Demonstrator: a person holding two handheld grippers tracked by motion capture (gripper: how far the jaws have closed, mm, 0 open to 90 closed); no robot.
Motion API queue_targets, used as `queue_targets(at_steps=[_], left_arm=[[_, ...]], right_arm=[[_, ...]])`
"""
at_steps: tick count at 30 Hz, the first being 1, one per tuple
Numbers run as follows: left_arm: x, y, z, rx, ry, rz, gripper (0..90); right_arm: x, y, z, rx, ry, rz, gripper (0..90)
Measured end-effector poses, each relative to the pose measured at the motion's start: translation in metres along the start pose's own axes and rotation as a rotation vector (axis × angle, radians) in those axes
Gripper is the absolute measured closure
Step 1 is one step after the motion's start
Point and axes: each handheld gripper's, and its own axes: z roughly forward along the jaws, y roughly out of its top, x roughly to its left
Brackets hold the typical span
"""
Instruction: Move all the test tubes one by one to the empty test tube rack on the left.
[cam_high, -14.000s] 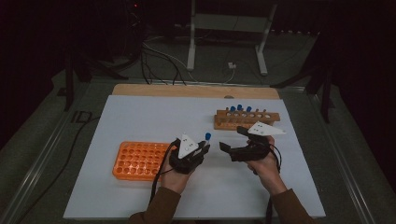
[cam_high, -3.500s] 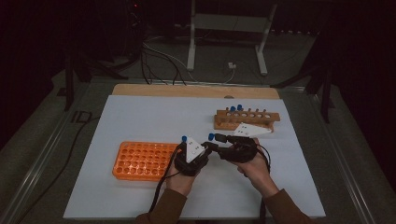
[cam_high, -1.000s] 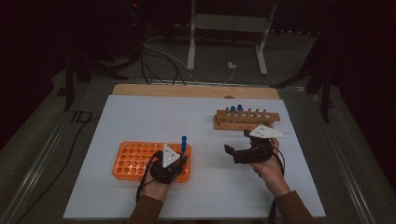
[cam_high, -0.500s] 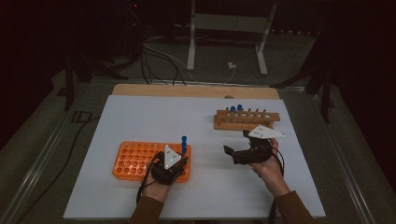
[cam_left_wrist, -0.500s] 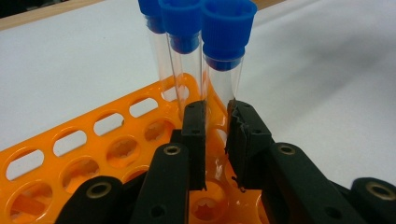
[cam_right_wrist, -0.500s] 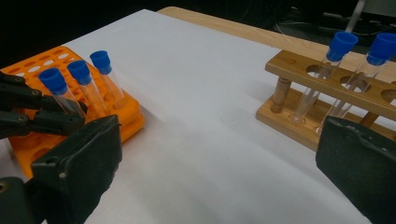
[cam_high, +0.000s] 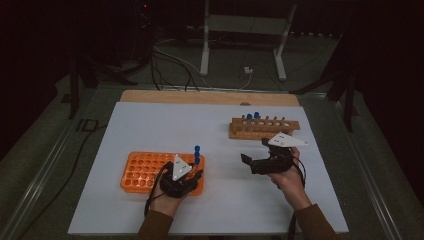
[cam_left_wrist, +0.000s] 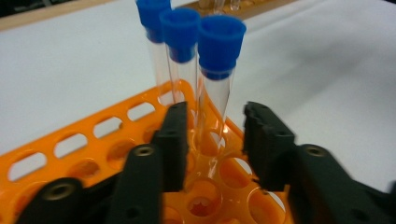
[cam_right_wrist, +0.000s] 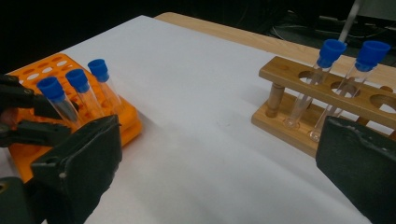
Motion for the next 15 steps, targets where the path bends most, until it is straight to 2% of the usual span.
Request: queue_targets(at_steps=[5,8,13,15], left_arm=[[0.005,0.002,-0.007,-0.054,0.002,-0.016,38.9],[0.008,0.004,-0.01,-0.081,-0.002,-0.033,32.7],[0.011,0.005,-0.011,-0.087,0.012,-0.051,16.3],[0.012,0.006,-0.011,-0.081,0.021,-0.058,10.6]], right_arm=[[-0.003,0.002,0.0,-0.006,-0.014,0.011,0.9],[-0.006,0.005,0.002,-0.003,-0.024,0.013,0.9],[-0.013,0.012,0.004,-0.019,-0.04,0.044,1.4],[-0.017,0.014,0.003,-0.034,-0.032,0.061,4.9]])
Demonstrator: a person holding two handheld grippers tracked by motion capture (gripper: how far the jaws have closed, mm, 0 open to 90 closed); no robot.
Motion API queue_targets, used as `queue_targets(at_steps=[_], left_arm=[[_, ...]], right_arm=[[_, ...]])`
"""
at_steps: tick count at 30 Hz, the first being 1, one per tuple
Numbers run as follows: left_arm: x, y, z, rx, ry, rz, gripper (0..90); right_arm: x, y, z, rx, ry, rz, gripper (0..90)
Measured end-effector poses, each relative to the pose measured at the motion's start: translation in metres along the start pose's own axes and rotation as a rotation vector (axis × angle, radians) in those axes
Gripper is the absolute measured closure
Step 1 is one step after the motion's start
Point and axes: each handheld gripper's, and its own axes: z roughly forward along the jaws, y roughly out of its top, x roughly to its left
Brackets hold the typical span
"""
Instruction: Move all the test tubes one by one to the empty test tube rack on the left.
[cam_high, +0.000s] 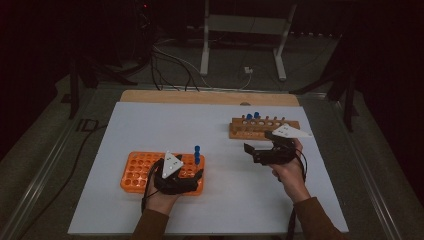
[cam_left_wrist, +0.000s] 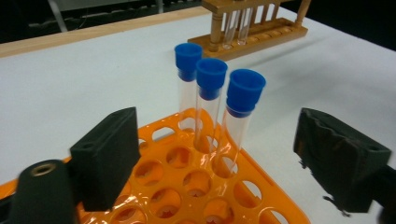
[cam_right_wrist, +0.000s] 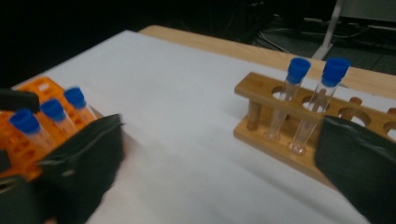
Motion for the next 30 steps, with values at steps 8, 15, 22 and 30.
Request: queue_targets(at_steps=[8,15,22,30], left_arm=[[0.001,0.0,0.0,-0.005,-0.009,-0.015,0.3],[0.002,-0.001,0.0,-0.017,-0.003,-0.029,0.4],[0.002,-0.001,0.0,-0.018,-0.01,-0.037,0.4],[0.002,-0.001,-0.001,-0.024,-0.011,-0.038,0.4]], right_arm=[[-0.009,0.009,0.007,0.009,-0.053,-0.017,5.4],[-0.017,0.016,0.022,0.019,-0.066,-0.009,11.0],[-0.033,0.024,0.035,0.029,-0.126,0.008,16.2],[-0.055,0.024,0.047,0.052,-0.168,0.033,34.5]])
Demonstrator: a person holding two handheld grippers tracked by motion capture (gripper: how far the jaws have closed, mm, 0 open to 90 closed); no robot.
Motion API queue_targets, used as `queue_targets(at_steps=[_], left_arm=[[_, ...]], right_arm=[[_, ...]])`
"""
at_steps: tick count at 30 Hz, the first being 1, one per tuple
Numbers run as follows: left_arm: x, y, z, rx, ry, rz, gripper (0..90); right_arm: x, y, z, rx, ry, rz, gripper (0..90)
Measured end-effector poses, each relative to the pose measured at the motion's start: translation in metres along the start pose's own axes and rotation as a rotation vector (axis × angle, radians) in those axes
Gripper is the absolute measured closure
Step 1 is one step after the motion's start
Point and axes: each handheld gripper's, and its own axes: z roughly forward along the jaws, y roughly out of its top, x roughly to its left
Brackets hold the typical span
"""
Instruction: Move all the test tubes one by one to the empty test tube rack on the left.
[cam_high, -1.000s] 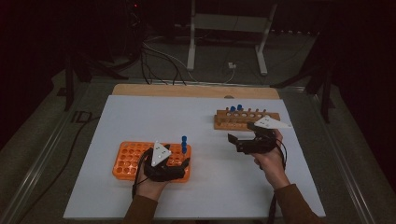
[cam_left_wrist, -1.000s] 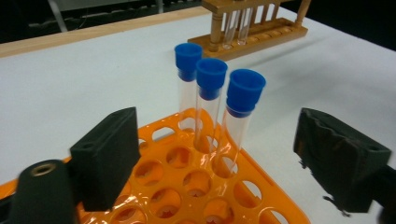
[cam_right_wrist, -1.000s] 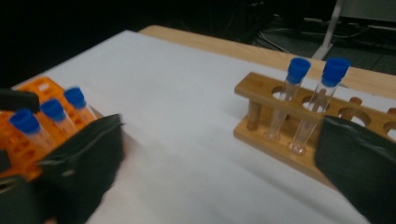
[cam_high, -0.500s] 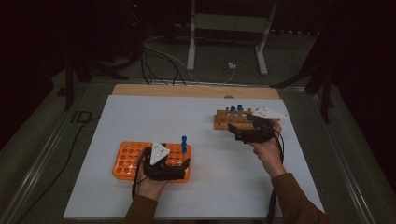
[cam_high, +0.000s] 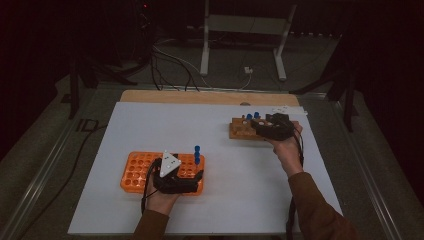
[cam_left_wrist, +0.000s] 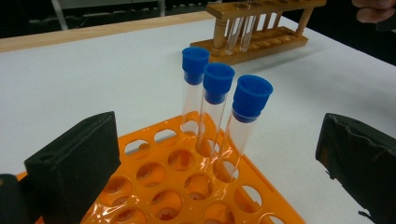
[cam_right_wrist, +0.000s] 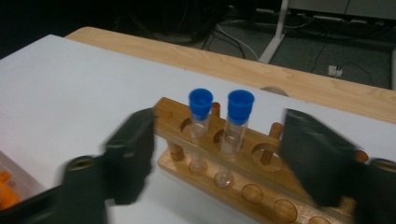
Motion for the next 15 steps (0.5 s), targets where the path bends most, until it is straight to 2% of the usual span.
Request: queue_targets(at_steps=[4,7,15], left_arm=[[0.0,0.0,-0.001,-0.006,-0.002,-0.003,0.4],[0.0,0.0,-0.001,-0.005,0.0,-0.004,0.4],[0.0,0.0,-0.001,-0.003,-0.001,-0.002,0.4]], right_arm=[[-0.007,-0.002,0.008,0.015,-0.036,0.021,43.9],[-0.01,-0.004,0.013,0.018,-0.043,0.026,48.7],[-0.012,-0.007,0.022,0.024,-0.028,-0.012,64.9]])
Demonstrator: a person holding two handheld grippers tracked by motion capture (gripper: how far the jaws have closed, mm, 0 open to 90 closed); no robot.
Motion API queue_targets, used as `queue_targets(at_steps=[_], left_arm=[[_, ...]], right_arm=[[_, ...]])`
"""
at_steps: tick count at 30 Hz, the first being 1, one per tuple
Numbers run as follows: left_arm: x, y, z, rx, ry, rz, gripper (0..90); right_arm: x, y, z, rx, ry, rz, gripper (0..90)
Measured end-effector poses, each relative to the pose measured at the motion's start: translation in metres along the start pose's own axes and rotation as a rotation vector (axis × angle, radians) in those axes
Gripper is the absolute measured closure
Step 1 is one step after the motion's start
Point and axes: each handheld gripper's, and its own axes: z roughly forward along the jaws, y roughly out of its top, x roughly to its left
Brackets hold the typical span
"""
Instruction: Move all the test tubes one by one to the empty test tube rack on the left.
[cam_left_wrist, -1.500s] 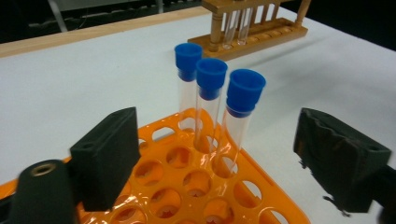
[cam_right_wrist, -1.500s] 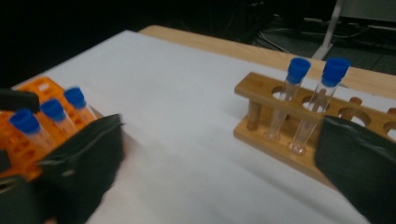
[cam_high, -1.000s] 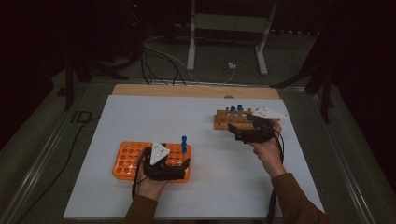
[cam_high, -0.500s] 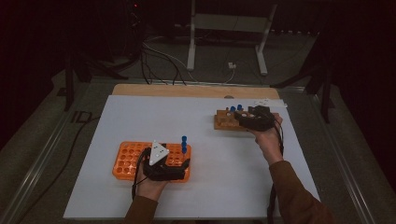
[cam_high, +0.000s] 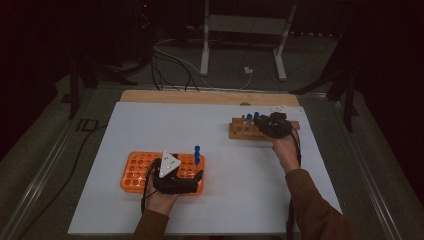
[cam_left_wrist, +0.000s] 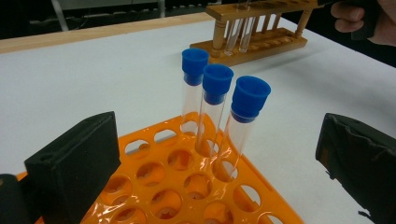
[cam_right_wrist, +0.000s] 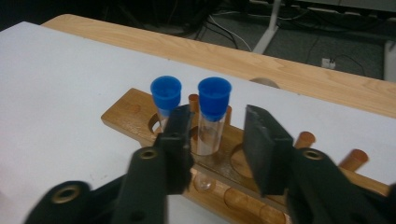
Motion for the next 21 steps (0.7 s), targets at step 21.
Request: queue_targets(at_steps=[21], left_arm=[[0.0,0.0,-0.001,0.001,-0.001,0.0,0.4]], right_arm=[[0.005,-0.005,0.016,-0.006,0.011,0.003,76.9]])
